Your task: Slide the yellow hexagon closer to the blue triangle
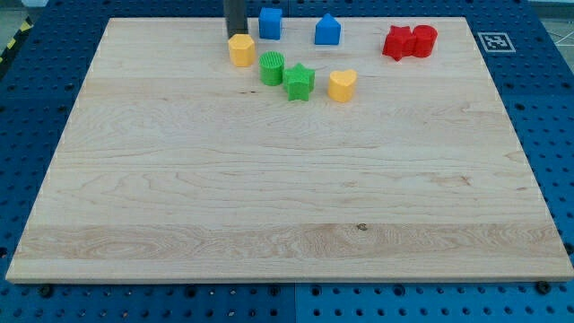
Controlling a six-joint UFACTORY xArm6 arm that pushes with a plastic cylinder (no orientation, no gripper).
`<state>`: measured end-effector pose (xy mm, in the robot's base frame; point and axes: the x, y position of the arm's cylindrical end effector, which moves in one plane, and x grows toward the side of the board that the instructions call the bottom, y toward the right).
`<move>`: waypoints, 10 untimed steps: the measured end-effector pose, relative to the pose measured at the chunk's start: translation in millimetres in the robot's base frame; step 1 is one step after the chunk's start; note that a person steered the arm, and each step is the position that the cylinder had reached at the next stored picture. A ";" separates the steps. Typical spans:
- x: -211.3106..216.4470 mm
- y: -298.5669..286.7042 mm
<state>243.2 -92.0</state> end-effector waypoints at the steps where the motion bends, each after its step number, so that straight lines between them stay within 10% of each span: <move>1: 3.3 -25.7; 10: 7.4 84.1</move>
<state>250.6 -7.9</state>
